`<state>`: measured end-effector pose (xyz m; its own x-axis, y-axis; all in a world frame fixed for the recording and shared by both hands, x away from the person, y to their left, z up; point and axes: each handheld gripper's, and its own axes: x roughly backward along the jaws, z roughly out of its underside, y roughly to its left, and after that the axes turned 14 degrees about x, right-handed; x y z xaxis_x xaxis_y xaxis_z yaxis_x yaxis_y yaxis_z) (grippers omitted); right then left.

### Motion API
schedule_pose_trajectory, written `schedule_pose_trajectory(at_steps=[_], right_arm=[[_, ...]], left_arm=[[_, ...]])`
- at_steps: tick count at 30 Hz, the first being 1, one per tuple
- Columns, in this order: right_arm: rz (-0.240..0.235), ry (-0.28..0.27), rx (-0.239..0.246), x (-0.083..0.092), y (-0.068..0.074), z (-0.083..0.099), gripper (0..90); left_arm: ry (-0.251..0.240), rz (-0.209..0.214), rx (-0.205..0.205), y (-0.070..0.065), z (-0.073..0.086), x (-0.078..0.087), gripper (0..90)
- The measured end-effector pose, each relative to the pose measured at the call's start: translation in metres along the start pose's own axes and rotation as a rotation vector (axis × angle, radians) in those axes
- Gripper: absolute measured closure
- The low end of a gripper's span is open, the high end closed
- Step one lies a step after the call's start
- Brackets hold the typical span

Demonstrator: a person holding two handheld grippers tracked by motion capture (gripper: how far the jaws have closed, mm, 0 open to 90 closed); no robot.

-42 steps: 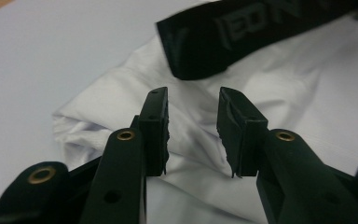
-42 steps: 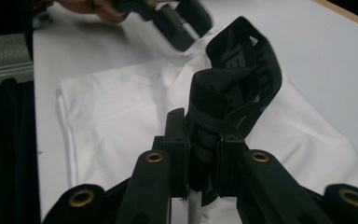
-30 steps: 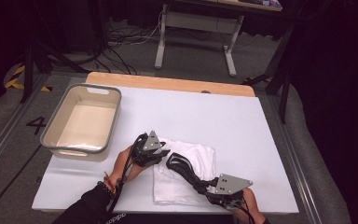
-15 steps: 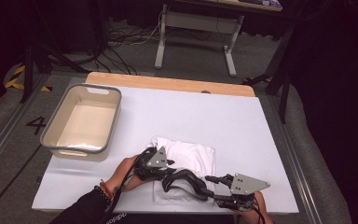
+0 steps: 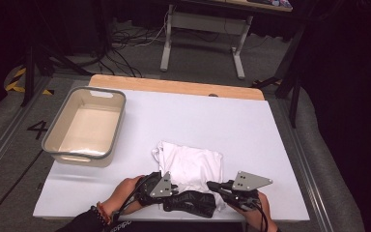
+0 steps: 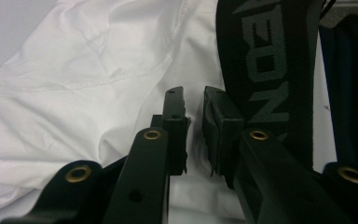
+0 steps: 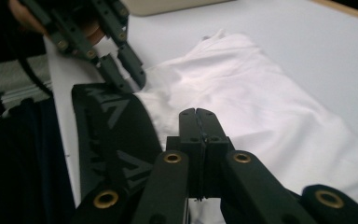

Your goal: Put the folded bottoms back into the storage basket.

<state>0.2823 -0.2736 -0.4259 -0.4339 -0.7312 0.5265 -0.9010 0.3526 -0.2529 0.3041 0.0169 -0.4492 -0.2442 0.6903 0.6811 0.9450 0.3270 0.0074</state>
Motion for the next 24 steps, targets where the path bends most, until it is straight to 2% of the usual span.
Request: schedule_pose_trajectory(at_steps=[1, 3, 4, 5, 6, 7, 8, 9, 10, 11, 12, 13, 14, 16, 17, 18, 19, 20, 21, 22, 24], right_arm=[[-0.026, 0.029, 0.031, -0.009, 0.006, -0.002, 90.0], [-0.038, 0.039, 0.040, -0.013, 0.008, -0.002, 90.0], [-0.063, 0.070, 0.060, -0.020, 0.013, -0.001, 90.0], [-0.063, 0.070, 0.060, -0.020, 0.013, -0.001, 90.0], [-0.082, 0.106, 0.080, -0.026, 0.017, 0.003, 89.9], [-0.082, 0.106, 0.080, -0.026, 0.017, 0.003, 89.9], [-0.095, 0.136, 0.089, -0.029, 0.019, 0.006, 90.0], [-0.095, 0.136, 0.089, -0.029, 0.019, 0.006, 90.0], [-0.095, 0.139, 0.095, -0.030, 0.020, 0.007, 90.0], [-0.100, 0.138, 0.089, -0.029, 0.020, 0.007, 90.0], [-0.100, 0.141, 0.092, -0.029, 0.020, 0.007, 90.0], [-0.098, 0.140, 0.101, -0.029, 0.021, 0.007, 90.0], [-0.094, 0.141, 0.110, -0.029, 0.022, 0.007, 90.0], [-0.094, 0.147, 0.124, -0.029, 0.023, 0.007, 90.0], [-0.095, 0.147, 0.127, -0.029, 0.022, 0.006, 90.0], [-0.091, 0.146, 0.119, -0.028, 0.021, 0.007, 89.1], [-0.091, 0.146, 0.119, -0.028, 0.021, 0.007, 89.1], [-0.075, 0.143, 0.102, -0.025, 0.016, 0.009, 84.5], [-0.075, 0.143, 0.102, -0.025, 0.016, 0.009, 84.5], [-0.064, 0.142, 0.091, -0.024, 0.015, 0.009, 81.6], [-0.002, 0.128, 0.056, -0.017, 0.004, 0.011, 74.3]], left_arm=[[0.011, 0.003, 0.006, 0.000, 0.003, -0.003, 80.7], [0.016, 0.000, 0.007, -0.001, 0.004, -0.004, 81.3], [0.019, -0.001, 0.005, -0.001, 0.005, -0.005, 81.9], [0.016, 0.000, 0.006, -0.001, 0.006, -0.004, 81.9], [0.018, 0.000, 0.009, 0.000, 0.006, -0.004, 81.8], [0.021, -0.009, 0.006, 0.001, 0.006, -0.003, 81.8], [0.007, -0.008, 0.019, 0.003, 0.006, 0.000, 80.5], [0.007, -0.008, 0.019, 0.003, 0.006, 0.000, 79.7], [-0.011, -0.013, 0.038, 0.006, 0.006, 0.003, 79.7], [-0.032, -0.031, 0.050, 0.007, 0.005, 0.006, 75.2], [-0.060, -0.021, 0.066, 0.007, 0.003, 0.008, 74.1], [-0.060, -0.021, 0.066, 0.007, 0.003, 0.008, 73.6], [-0.090, 0.000, 0.074, 0.004, -0.002, 0.010, 73.4], [-0.091, 0.014, 0.069, 0.002, -0.004, 0.009, 73.5], [-0.080, 0.032, 0.055, -0.001, -0.005, 0.007, 73.5], [-0.046, 0.051, 0.031, -0.007, -0.005, 0.003, 76.4], [-0.046, 0.051, 0.031, -0.007, -0.005, 0.003, 77.3], [-0.020, 0.057, 0.015, -0.009, -0.002, -0.001, 78.3], [-0.014, 0.057, 0.010, -0.009, -0.001, -0.002, 78.3], [-0.013, 0.078, 0.031, -0.008, 0.003, -0.003, 78.8], [-0.021, 0.094, 0.052, -0.007, 0.006, -0.003, 81.2]])
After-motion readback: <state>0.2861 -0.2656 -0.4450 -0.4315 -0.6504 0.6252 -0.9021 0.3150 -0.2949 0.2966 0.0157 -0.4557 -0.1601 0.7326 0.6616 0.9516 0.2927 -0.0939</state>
